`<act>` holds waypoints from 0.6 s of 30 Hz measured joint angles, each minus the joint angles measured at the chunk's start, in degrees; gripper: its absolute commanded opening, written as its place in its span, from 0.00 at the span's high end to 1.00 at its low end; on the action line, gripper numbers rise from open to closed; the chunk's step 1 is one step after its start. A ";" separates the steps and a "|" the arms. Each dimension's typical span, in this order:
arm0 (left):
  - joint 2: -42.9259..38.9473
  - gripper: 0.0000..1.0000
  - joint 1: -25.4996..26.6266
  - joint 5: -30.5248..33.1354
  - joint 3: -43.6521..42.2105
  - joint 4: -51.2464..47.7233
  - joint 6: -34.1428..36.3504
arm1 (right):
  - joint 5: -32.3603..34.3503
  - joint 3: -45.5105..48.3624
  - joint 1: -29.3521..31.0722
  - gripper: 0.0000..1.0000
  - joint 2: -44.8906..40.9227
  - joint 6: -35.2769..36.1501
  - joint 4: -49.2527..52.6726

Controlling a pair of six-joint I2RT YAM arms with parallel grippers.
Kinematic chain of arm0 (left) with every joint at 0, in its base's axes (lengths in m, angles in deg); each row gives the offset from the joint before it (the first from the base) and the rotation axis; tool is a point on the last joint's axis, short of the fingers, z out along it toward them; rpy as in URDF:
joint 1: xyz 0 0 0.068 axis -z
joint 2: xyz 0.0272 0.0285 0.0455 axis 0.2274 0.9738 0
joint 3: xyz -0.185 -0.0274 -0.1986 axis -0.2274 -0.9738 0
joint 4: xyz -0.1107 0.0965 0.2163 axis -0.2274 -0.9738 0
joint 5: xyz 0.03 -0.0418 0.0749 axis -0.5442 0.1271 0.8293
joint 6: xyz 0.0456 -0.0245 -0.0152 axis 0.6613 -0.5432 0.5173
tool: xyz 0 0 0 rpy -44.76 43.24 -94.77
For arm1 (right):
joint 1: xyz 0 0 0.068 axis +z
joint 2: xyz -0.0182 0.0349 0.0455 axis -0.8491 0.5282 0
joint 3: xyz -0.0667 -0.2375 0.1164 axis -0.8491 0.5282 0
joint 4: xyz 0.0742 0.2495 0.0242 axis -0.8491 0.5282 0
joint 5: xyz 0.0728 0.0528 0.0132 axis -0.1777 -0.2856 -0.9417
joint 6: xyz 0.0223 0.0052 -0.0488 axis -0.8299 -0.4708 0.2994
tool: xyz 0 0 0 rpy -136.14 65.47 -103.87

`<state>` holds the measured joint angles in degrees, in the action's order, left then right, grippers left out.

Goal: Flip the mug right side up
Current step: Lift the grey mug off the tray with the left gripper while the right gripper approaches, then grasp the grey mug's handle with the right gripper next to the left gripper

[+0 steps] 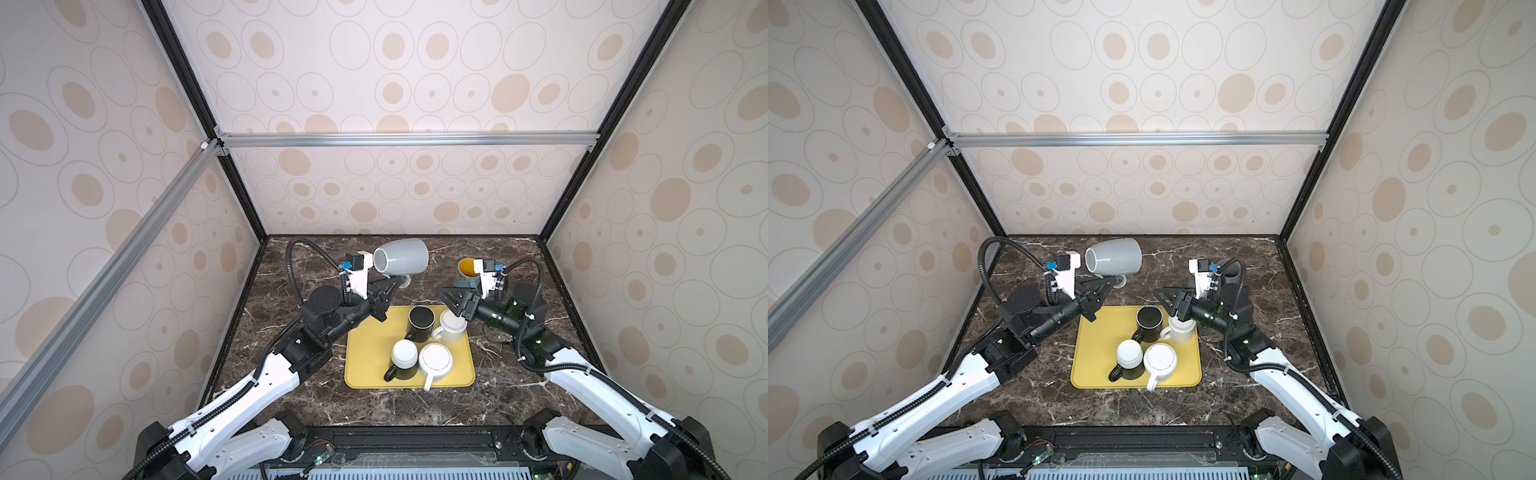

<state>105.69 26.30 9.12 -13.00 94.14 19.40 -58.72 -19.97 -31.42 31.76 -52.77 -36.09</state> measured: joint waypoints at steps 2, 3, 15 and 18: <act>0.46 1.00 -0.63 -2.89 -1.99 6.69 -3.98 | -0.55 0.31 0.70 0.51 -0.66 -1.73 -3.61; 0.85 1.00 -0.92 -3.91 -2.75 9.46 -5.77 | -0.92 0.31 0.96 0.52 -0.76 -2.54 -5.11; 7.13 1.00 -1.53 -12.00 -5.55 31.28 -20.90 | -3.17 -1.81 5.88 0.57 0.98 -5.88 -14.05; 7.52 1.00 -1.53 -12.44 -5.60 32.61 -22.01 | -3.19 -3.13 7.13 0.58 1.75 -5.46 -14.64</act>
<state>113.21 24.77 -3.31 -18.60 126.75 -2.61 -61.91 -23.10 -24.29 33.51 -58.23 -50.74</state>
